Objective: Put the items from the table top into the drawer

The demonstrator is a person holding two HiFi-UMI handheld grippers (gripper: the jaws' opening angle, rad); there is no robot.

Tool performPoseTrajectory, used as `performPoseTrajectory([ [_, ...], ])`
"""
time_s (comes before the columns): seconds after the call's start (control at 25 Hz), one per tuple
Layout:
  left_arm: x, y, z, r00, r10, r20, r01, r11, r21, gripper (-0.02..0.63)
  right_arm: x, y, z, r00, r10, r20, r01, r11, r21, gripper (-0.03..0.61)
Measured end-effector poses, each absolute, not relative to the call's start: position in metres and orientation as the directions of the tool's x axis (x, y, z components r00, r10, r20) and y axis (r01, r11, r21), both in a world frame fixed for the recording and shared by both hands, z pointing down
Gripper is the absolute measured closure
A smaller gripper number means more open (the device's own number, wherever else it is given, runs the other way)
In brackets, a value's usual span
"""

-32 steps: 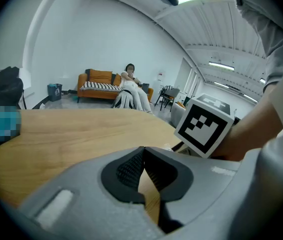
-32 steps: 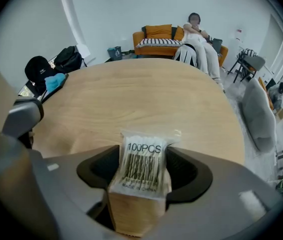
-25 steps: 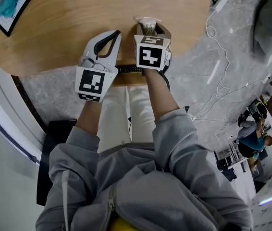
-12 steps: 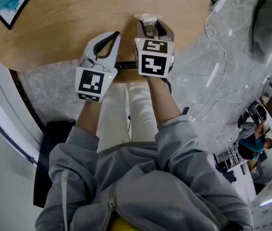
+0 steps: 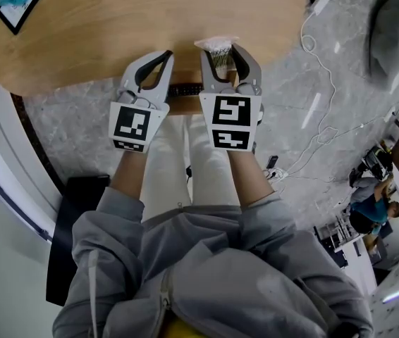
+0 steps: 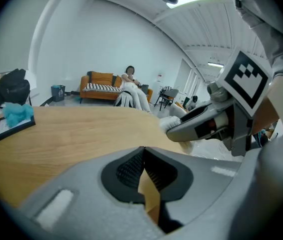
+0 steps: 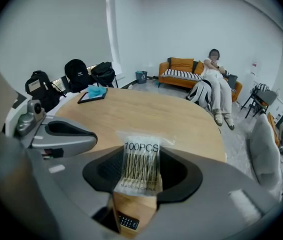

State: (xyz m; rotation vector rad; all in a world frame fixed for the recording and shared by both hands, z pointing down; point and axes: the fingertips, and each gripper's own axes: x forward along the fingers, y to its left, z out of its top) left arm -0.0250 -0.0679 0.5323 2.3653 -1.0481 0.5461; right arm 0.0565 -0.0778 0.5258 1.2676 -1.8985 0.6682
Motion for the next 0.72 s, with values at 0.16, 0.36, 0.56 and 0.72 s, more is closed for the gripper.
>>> performPoseTrajectory([
  [0.16,-0.031,-0.055,0.533,0.621,-0.564,0.544,-0.766,-0.582,0.272,0.612,0.047,-0.048,0.521,-0.263,-0.517,0.815,-0.886,0.463,0.007,0.387],
  [0.36,-0.044,-0.032,0.538,0.613,-0.559,0.559,-0.773,-0.571,0.276,0.612,0.024,0.006,0.54,-0.309,-0.432,0.847,-0.808,0.589,0.005,0.387],
  [0.56,-0.055,-0.006,0.547,0.607,-0.544,0.58,-0.777,-0.56,0.287,0.612,0.003,0.049,0.577,-0.337,-0.348,0.875,-0.695,0.719,0.018,0.387],
  [0.72,-0.061,0.014,0.558,0.61,-0.522,0.596,-0.772,-0.56,0.3,0.612,-0.007,0.074,0.613,-0.331,-0.283,0.9,-0.606,0.795,0.027,0.387],
])
